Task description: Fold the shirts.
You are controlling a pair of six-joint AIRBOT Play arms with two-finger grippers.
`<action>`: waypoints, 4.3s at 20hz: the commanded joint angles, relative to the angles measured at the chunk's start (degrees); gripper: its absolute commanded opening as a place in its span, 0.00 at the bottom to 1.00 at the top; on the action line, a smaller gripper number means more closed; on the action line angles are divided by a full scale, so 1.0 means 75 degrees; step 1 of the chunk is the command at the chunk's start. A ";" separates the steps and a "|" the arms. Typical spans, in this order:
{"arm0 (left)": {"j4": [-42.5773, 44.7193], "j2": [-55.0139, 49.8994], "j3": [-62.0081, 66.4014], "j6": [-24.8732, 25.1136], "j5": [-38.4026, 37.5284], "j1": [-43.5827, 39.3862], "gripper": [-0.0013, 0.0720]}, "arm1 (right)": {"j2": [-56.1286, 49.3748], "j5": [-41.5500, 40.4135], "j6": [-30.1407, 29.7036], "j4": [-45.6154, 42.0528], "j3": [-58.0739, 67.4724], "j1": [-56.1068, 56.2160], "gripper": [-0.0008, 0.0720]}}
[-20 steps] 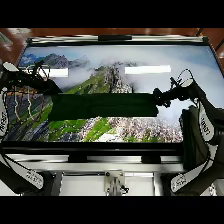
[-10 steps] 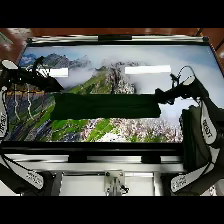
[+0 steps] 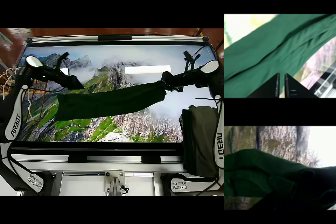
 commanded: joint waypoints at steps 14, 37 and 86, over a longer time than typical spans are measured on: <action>-0.0256 -0.1017 -0.0015 -0.0898 0.3040 -0.3634 0.09 | 0.2981 0.1134 0.2209 0.0221 0.0020 -0.0003 0.11; 0.2081 0.3118 -0.0009 -0.1055 0.2384 -0.0417 0.06 | 0.1376 -0.1909 0.2830 0.0577 0.0020 0.3363 0.11; 0.2078 0.3573 -0.0023 -0.1026 0.1288 0.0452 0.06 | -0.1215 0.0402 0.0449 0.2375 0.1244 0.1784 0.11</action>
